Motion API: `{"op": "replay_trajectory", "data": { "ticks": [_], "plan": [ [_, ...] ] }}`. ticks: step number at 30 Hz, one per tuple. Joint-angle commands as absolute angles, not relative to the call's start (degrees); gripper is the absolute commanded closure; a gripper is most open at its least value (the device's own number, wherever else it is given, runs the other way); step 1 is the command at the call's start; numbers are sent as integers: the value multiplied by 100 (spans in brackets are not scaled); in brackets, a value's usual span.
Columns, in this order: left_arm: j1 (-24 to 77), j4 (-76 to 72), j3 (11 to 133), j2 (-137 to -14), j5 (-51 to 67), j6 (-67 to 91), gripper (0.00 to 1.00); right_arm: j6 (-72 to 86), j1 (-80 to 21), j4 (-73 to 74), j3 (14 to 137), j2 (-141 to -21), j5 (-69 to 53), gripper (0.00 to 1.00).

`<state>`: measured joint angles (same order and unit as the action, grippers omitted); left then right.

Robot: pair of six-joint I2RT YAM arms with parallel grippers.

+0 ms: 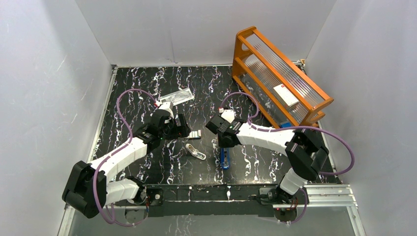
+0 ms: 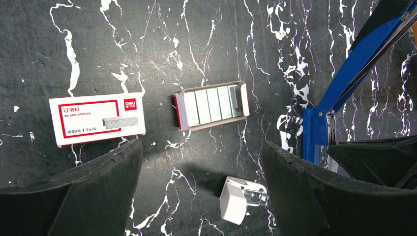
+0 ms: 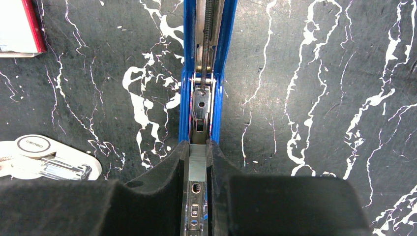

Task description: Load the staples into the stapler

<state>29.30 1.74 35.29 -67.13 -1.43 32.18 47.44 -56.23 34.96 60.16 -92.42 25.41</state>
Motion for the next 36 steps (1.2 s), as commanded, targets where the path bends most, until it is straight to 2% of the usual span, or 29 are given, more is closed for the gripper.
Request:
{"op": "replay_trajectory", "data": {
  "ticks": [1,8,15,36],
  "plan": [
    [2918,158,3587,-6690,-141,3226,13,4790,-5603,3356,5954,-9189,2684,79],
    [2918,150,3592,-6706,-136,3226,13,4832,-5606,3270,5816,-9166,2689,79],
    [2918,149,3603,-6724,-132,3218,13,4825,-5607,3290,5814,-9158,2681,73],
    [2918,140,3612,-6741,-119,3217,13,4808,-5600,3388,5974,-9042,2716,65]
  ]
}}
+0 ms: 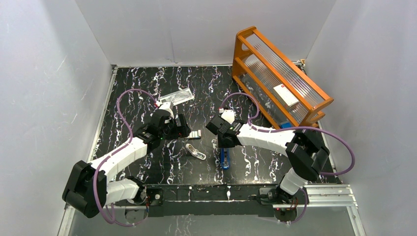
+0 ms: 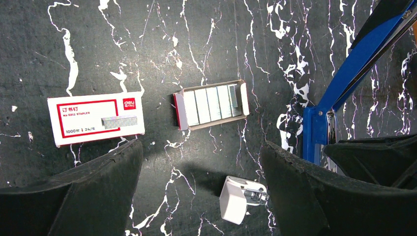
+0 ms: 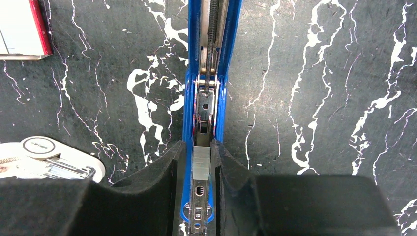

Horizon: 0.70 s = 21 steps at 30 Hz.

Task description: Load the staples into the stapler

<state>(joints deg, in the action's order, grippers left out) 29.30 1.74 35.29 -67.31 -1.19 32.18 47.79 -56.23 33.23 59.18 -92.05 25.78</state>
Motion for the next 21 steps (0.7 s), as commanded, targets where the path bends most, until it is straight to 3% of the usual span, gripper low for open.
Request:
{"op": "replay_trajectory", "data": {
  "ticks": [1,21],
  "plan": [
    [2920,148,3617,-6740,-122,3209,13,4808,-5599,3396,5982,-9031,2728,65],
    [2918,228,3671,-6598,-164,3229,13,4356,-5599,3227,6143,-8581,2639,62]
  ]
}}
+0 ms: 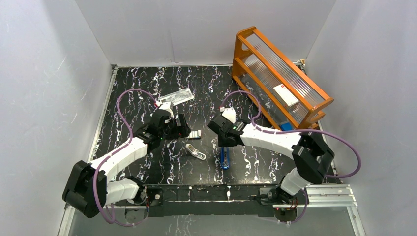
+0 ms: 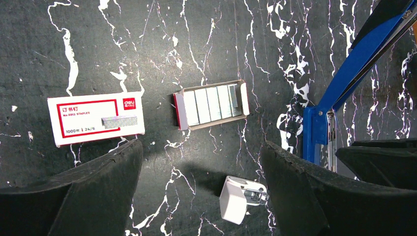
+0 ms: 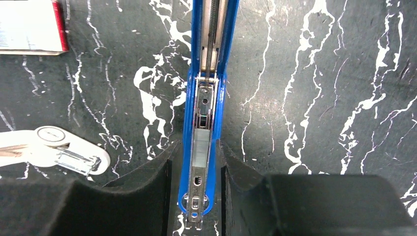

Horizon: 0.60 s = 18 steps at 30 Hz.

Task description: Load the staples into the stapler

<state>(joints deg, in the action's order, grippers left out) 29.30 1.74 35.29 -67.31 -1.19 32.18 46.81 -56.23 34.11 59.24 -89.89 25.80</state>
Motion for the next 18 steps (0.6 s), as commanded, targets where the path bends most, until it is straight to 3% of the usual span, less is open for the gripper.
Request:
{"op": "replay_trajectory", "data": {
  "ticks": [1,9,14,18],
  "plan": [
    [2918,243,3680,-6570,-171,3229,13,4152,-5602,3076,6122,-8530,2545,61],
    [2918,687,3846,-6275,-527,3406,13,2471,-5599,2443,6753,-9169,1737,60],
    [2920,1070,3851,-6040,-861,3630,13,2423,-5602,2508,7603,-10122,1269,58],
    [2918,1069,3754,-5920,-732,3718,13,2461,-5599,2325,8139,-10658,866,67]
  ]
}}
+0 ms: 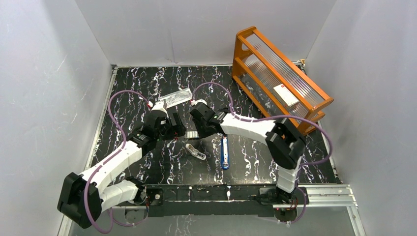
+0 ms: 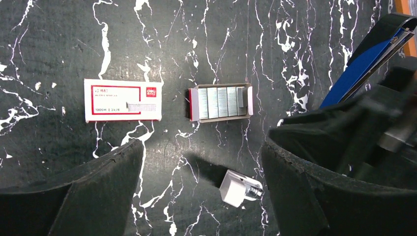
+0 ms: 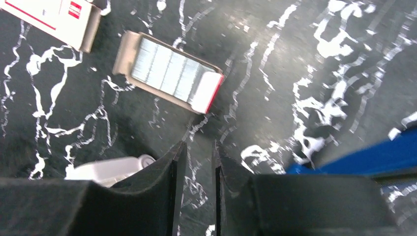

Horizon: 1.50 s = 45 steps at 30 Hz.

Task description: Load the staples into the stapler

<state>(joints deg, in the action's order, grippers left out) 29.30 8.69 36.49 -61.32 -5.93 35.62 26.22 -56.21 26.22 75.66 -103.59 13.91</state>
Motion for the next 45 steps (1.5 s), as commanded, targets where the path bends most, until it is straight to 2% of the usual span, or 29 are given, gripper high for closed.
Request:
{"op": "replay_trajectory", "data": {
  "ticks": [1,4,13,30,45],
  "plan": [
    [2918,1051,3733,-5897,-724,3728,13,2469,-5599,2226,8220,-10754,783,70],
    [2918,997,3662,-5871,-708,3725,13,2499,-5603,2033,8472,-11081,648,73],
    [2918,984,3641,-6009,-775,3491,13,2717,-5601,2629,9221,-11873,1077,71],
    [2918,859,3622,-6106,-846,3444,13,2977,-5599,3013,9020,-11634,1943,70],
    [2918,855,3605,-6134,-835,3408,13,3136,-5599,2633,8549,-11187,2164,68]
  ]
}}
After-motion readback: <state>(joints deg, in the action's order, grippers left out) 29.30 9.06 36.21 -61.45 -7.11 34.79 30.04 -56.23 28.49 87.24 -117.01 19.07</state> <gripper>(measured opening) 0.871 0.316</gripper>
